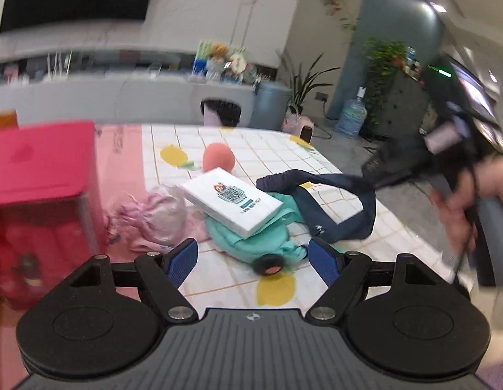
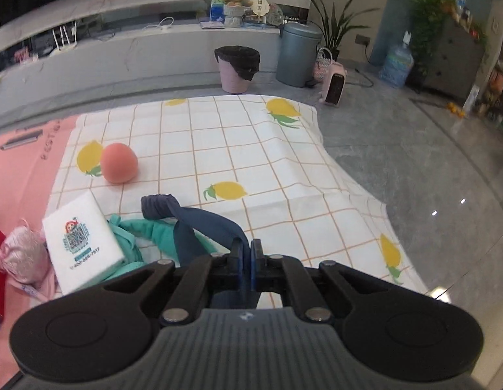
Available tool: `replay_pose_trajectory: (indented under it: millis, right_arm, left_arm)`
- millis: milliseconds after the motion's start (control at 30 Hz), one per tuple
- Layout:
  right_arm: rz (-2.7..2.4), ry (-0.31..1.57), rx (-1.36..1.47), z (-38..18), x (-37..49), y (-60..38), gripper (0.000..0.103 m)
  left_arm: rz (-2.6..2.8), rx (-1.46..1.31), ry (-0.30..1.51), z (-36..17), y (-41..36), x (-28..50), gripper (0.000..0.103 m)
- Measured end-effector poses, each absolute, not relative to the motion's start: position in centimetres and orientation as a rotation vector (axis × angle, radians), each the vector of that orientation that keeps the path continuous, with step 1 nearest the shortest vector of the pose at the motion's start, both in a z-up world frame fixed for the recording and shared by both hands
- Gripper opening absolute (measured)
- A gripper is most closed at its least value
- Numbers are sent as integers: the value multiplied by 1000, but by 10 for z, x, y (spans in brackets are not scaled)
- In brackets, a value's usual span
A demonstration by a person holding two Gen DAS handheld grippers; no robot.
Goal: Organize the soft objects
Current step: 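Grasp the navy strap with the right tool, then grasp the white printed tissue pack with the left tool while the right tool holds the navy strap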
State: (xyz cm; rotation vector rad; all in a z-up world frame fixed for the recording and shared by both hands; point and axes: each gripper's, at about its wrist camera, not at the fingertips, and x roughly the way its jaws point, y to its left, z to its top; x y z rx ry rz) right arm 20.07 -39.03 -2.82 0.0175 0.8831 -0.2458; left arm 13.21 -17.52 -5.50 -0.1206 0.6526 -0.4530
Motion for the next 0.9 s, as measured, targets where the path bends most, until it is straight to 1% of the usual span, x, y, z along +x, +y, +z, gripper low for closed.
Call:
replay_pose_trajectory:
  millis: [100,233,367,500,600,733,900]
  right_arm:
    - [-241,887,27,-30,200,-393,1]
    - [-254,850,20,-27,198,-392,1]
    - [-230,861,51,-29,198,-394,1]
    - [-209,884,57,-37,198,-393,1]
    - [-204,881,109,-38,199,-396,1]
    - [-174,884,103,-39,200,-391,1]
    - [-171,872,102,-37,198,-390,2]
  left_arm:
    - [-365,-119,719,-50,-191,153,91]
    - [-298,-134,732,-41,-205,177,91]
    - [-240,-173,834,-44,-220,210,91]
    - [-150,-106,930,-55,-238,234,91]
    - [-111,-97,945,-59,-243,245,91]
    - [-108,-171,961,-58,-243,260,91]
    - [-73,-153,978,-65,-251,275,91]
